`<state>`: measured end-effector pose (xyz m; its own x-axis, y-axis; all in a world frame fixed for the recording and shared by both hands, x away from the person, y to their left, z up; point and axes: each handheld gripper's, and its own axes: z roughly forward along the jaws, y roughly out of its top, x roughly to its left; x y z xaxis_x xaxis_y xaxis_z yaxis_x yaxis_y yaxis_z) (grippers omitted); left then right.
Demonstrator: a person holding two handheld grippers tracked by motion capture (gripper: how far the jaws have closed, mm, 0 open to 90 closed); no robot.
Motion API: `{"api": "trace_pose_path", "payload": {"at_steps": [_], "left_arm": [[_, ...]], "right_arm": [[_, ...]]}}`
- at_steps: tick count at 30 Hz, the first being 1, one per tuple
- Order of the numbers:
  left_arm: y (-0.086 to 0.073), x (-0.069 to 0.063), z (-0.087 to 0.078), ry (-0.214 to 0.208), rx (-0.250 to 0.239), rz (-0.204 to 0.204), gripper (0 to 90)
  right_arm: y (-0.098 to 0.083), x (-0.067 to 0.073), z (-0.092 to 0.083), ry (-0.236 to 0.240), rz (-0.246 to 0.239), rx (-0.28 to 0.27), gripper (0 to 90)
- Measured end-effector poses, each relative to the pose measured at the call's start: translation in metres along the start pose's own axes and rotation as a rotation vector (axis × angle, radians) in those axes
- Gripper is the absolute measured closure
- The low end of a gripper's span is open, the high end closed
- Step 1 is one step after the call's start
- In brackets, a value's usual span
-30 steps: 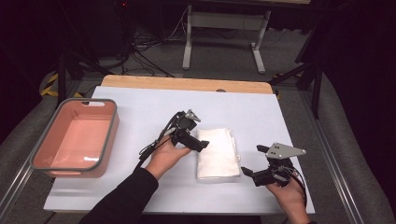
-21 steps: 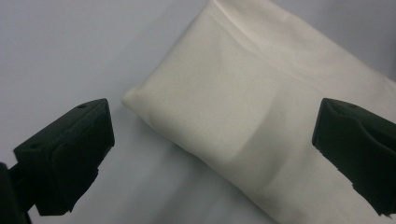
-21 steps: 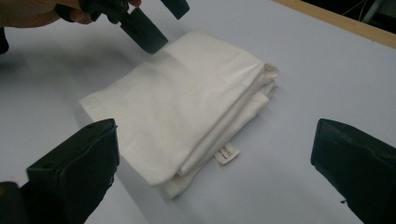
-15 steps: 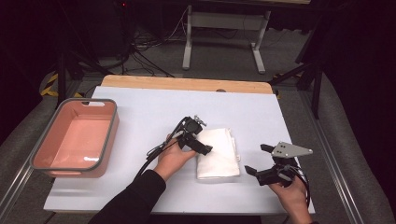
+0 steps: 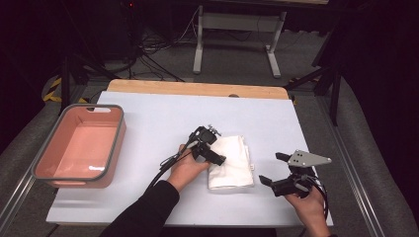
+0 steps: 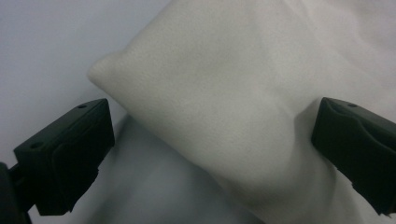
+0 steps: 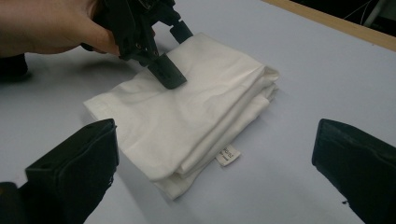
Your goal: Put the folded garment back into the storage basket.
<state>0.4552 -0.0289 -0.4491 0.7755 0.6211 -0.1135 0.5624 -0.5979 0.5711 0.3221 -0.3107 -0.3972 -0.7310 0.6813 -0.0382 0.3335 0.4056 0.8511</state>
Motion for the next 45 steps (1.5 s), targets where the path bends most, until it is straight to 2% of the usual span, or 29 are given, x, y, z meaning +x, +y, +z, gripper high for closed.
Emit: {"api": "trace_pose_path", "payload": {"at_steps": [4, 6, 8, 11, 12, 17, 21, 26, 29, 31, 38, 42, 45], "left_arm": [[0.0, -0.002, 0.003, 0.008, 0.004, -0.001, 0.5], [0.001, -0.003, 0.004, 0.016, 0.002, 0.016, 0.5], [0.0, -0.005, 0.005, 0.025, 0.0, 0.017, 0.6], [-0.001, -0.007, 0.006, 0.028, -0.015, 0.023, 1.0], [-0.001, -0.008, 0.006, 0.029, -0.024, 0.037, 2.3], [-0.002, -0.012, 0.006, 0.011, -0.048, 0.051, 10.5], [-0.002, -0.014, 0.004, -0.008, -0.048, 0.059, 17.1], [-0.001, -0.018, 0.001, -0.062, -0.046, 0.081, 40.4], [-0.001, -0.018, -0.001, -0.112, -0.04, 0.071, 54.4], [-0.001, -0.018, 0.0, -0.128, -0.047, 0.071, 62.8], [-0.001, -0.018, 0.0, -0.142, -0.044, 0.077, 68.6], [-0.001, -0.021, -0.002, -0.123, -0.045, 0.097, 70.3], [-0.001, -0.021, -0.003, -0.119, -0.046, 0.096, 70.4]], "right_arm": [[0.0, 0.0, 0.0, 0.002, 0.001, -0.001, 0.9], [0.0, 0.0, 0.0, 0.001, -0.001, -0.001, 0.9], [0.0, 0.0, 0.0, 0.0, 0.0, 0.0, 0.9], [0.0, 0.0, 0.0, -0.002, 0.002, -0.001, 0.6], [0.0, 0.0, 0.0, -0.001, 0.002, -0.001, 0.6], [0.0, 0.0, -0.001, -0.004, 0.005, -0.001, 0.6], [0.0, 0.0, -0.001, -0.004, 0.006, -0.007, 0.6], [0.0, -0.001, 0.0, 0.003, 0.008, -0.007, 0.6], [0.0, 0.0, 0.001, 0.007, 0.007, -0.006, 0.6], [0.0, 0.0, 0.001, 0.009, 0.007, -0.008, 0.6], [0.0, -0.001, 0.001, 0.015, 0.01, -0.012, 0.6], [0.0, -0.001, 0.002, 0.019, 0.011, -0.009, 0.6], [-0.001, -0.001, 0.003, 0.021, 0.012, -0.006, 0.5]]}}
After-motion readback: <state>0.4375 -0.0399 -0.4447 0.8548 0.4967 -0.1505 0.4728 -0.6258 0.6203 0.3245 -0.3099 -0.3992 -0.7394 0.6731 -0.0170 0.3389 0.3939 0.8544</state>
